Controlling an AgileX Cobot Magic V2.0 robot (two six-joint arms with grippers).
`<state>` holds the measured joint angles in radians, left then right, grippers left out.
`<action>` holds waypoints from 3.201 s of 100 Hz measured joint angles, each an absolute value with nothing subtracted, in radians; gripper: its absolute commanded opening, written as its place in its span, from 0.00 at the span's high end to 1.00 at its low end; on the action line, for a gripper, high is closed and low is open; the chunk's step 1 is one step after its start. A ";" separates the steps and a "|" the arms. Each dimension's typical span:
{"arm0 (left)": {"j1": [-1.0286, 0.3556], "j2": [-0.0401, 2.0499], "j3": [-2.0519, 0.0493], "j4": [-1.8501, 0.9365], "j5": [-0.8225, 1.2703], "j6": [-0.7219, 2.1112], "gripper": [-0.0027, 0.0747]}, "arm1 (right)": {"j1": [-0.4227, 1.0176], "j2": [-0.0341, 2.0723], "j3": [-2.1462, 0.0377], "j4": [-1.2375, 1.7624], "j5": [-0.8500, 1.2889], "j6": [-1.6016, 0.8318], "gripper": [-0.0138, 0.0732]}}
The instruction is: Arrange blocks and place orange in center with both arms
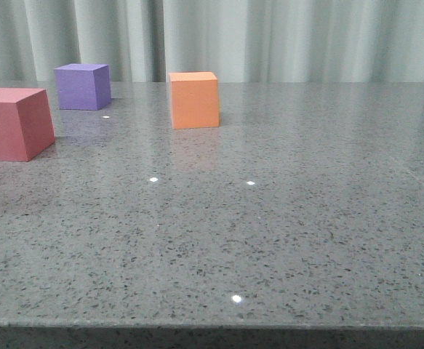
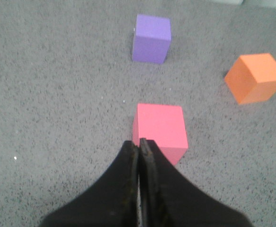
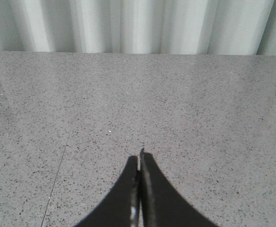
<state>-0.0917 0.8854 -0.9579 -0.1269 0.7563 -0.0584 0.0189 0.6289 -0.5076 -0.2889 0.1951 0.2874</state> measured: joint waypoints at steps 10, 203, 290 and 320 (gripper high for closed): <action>-0.092 0.904 -0.960 -0.127 0.775 -0.058 0.95 | 0.019 0.629 -0.508 -0.289 0.195 0.287 0.92; -0.671 1.898 -1.832 0.290 0.798 -0.634 0.17 | 0.019 0.629 -0.508 -0.289 0.195 0.287 0.92; -0.677 2.055 -1.867 0.357 0.815 -0.714 0.16 | 0.019 0.629 -0.508 -0.289 0.195 0.287 0.92; -0.677 2.098 -1.868 0.362 0.814 -0.714 0.17 | 0.019 0.629 -0.508 -0.289 0.194 0.287 0.92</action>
<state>-0.6765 2.0981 -1.8684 0.3625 0.8137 -0.7142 0.0189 0.6289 -0.5076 -0.2889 0.1936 0.2874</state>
